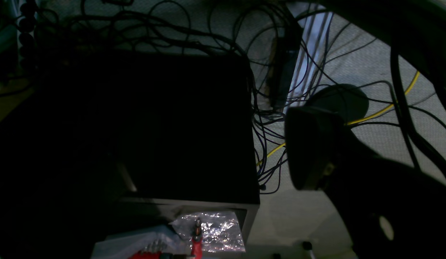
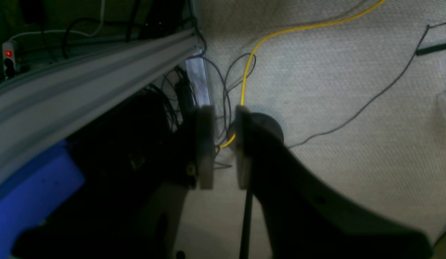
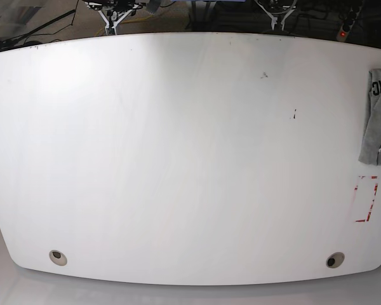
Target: Fold the T-shirt properly
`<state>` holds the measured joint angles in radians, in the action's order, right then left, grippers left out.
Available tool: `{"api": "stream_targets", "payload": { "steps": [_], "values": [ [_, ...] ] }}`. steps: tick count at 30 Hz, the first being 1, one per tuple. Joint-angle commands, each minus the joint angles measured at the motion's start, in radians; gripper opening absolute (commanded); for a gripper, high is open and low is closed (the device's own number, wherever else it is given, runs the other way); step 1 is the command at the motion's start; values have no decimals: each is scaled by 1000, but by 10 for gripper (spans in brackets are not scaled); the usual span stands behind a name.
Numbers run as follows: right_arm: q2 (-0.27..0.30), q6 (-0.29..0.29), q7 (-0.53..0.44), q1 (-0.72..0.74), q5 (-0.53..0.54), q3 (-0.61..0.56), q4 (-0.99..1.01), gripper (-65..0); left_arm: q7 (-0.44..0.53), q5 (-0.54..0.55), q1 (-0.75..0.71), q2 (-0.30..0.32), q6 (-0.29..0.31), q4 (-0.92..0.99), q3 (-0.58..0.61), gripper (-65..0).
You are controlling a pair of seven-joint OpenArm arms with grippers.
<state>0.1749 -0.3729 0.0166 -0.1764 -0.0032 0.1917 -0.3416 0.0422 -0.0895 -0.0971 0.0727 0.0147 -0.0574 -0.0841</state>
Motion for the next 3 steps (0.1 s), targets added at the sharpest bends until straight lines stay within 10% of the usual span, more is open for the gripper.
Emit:
{"api": "stream_targets", "payload": {
  "steps": [1, 3],
  "values": [
    [8, -5, -5, -2, -1, 1, -3, -556, 0, 0, -3, 2, -5, -6, 0, -146],
    [8, -5, -7, -2, -1, 1, -3, -556, 5, 0, -3, 2, -5, -8, 0, -146]
  ]
}}
